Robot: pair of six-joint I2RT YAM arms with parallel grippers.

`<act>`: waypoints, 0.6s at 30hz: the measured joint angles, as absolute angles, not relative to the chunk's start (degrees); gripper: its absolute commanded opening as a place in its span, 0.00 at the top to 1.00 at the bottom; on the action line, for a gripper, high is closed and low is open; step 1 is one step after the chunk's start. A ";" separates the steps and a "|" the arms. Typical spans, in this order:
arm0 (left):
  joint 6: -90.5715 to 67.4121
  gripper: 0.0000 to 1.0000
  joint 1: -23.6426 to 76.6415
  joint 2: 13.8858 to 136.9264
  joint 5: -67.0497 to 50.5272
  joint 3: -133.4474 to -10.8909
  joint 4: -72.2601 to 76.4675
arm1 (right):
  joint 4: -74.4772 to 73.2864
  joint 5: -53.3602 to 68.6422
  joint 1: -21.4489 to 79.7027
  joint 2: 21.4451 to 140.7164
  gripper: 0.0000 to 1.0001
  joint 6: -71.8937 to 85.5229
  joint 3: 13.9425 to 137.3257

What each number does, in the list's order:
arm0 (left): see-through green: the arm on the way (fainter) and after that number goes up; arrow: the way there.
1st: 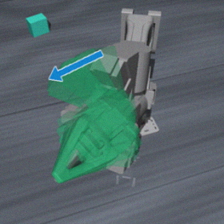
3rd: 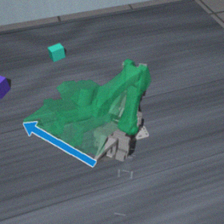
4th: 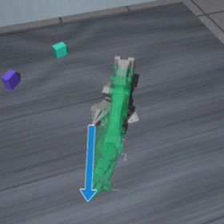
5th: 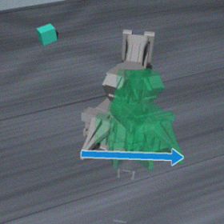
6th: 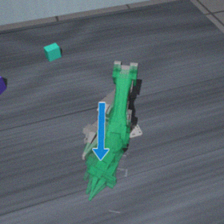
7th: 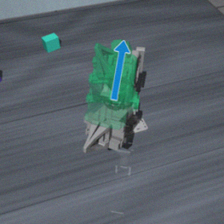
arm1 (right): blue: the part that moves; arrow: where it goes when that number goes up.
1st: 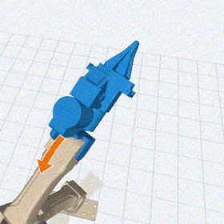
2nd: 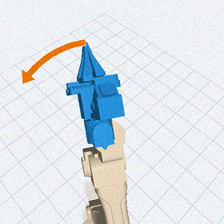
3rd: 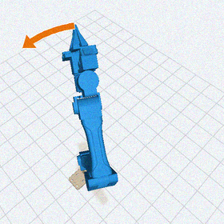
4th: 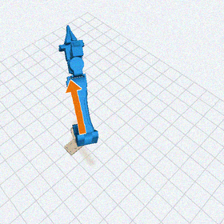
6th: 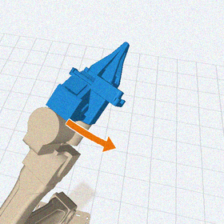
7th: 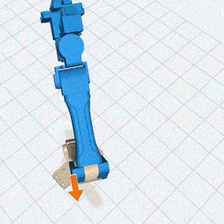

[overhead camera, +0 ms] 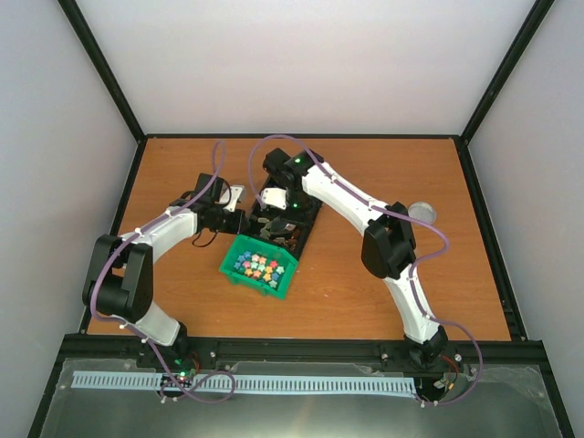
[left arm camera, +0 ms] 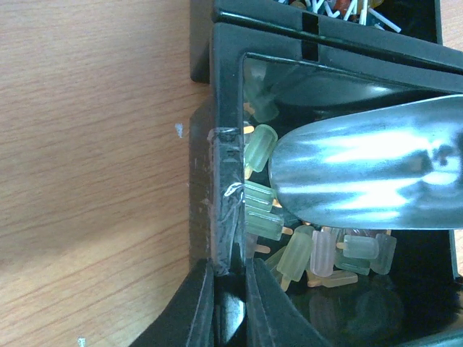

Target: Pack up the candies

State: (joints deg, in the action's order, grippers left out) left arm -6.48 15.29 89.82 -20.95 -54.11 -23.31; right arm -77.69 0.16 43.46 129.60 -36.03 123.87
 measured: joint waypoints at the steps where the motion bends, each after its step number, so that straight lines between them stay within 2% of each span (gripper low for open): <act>1: -6.46 0.99 15.33 89.82 -20.93 -54.11 -23.31 | -77.62 0.36 43.42 129.60 0.97 -35.90 123.87; 9: -6.44 0.99 15.75 89.76 -19.70 -54.11 -23.38 | -76.23 2.22 42.78 128.42 0.97 -34.87 121.82; 18: -6.44 0.99 15.84 89.71 -18.74 -54.11 -23.07 | -72.07 4.14 41.87 120.46 0.97 -34.89 111.09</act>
